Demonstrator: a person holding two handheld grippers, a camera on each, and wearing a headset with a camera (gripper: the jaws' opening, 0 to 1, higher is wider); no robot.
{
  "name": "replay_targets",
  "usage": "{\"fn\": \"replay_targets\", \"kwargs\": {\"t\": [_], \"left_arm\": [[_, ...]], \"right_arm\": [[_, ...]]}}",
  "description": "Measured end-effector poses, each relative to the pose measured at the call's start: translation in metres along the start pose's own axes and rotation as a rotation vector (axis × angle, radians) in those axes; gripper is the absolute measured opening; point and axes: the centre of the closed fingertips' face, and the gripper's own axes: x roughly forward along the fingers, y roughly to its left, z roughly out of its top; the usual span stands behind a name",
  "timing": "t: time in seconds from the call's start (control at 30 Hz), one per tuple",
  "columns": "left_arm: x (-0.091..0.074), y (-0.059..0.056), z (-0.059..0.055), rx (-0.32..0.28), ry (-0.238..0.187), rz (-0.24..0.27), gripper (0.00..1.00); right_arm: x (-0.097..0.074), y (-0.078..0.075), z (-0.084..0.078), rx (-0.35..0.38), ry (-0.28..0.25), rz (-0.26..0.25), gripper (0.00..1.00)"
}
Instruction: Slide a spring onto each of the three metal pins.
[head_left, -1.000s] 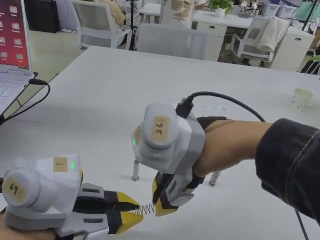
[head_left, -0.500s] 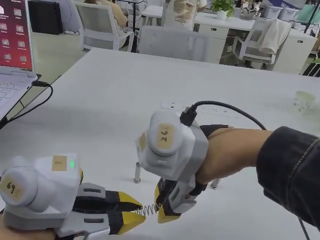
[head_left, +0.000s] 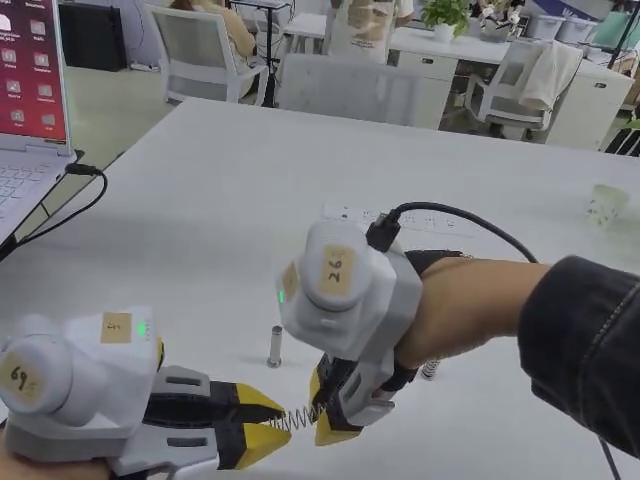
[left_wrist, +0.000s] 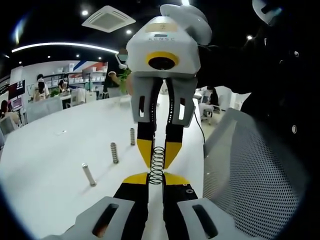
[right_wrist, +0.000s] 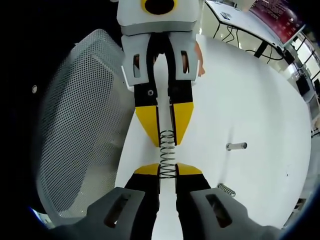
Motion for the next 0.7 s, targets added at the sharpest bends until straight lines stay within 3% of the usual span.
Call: {"fn": "replay_targets", "kwargs": {"t": [0.37,0.7], "left_arm": [[0.001,0.000,0.000,0.015,0.004,0.000,0.02],[0.002,-0.001,-0.001,0.026,0.006,0.001,0.02]], "right_arm": [[-0.012,-0.001,0.010,0.000,0.003,-0.007,0.09],[-0.018,-0.001,0.021,0.002,-0.032,-0.006,0.08]]}}
